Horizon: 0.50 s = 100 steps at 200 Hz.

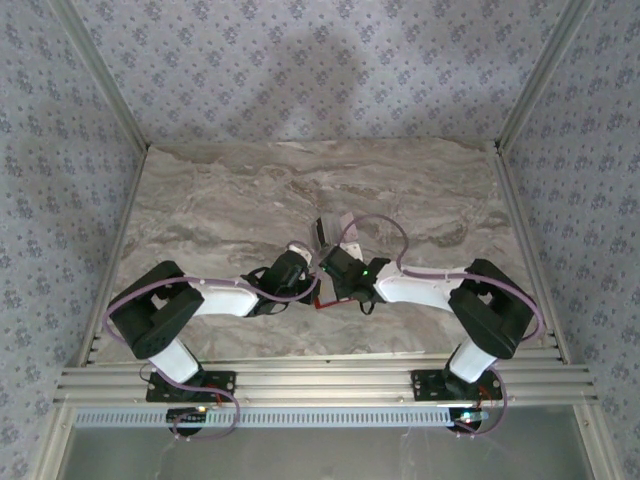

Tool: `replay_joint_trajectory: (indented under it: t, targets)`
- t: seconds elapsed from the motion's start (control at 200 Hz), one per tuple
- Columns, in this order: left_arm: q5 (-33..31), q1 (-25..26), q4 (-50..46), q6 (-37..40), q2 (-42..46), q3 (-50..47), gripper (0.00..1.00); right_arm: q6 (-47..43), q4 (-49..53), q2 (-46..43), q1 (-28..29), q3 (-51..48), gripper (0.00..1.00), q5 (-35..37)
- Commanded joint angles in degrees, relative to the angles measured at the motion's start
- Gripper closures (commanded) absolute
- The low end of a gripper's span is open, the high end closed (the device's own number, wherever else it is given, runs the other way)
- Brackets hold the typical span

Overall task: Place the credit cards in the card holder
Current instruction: Flip over the card slot in the card holder.

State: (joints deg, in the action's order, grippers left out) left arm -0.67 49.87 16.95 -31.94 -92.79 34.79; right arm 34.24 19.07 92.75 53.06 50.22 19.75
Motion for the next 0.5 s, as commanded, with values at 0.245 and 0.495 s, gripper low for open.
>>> replay_joint_trajectory:
  t: [0.245, 0.495]
  targets:
    - [1.21, -0.04, -3.11, -0.05, -3.36, -1.56, 0.81, -2.32, 2.05, -0.24, 3.54, 5.15, 1.00, 1.64]
    - [2.26, -0.07, -1.73, -1.00, -3.45, -1.56, 0.81, -2.20, -2.91, 2.29, 3.63, 5.79, 0.97, -5.26]
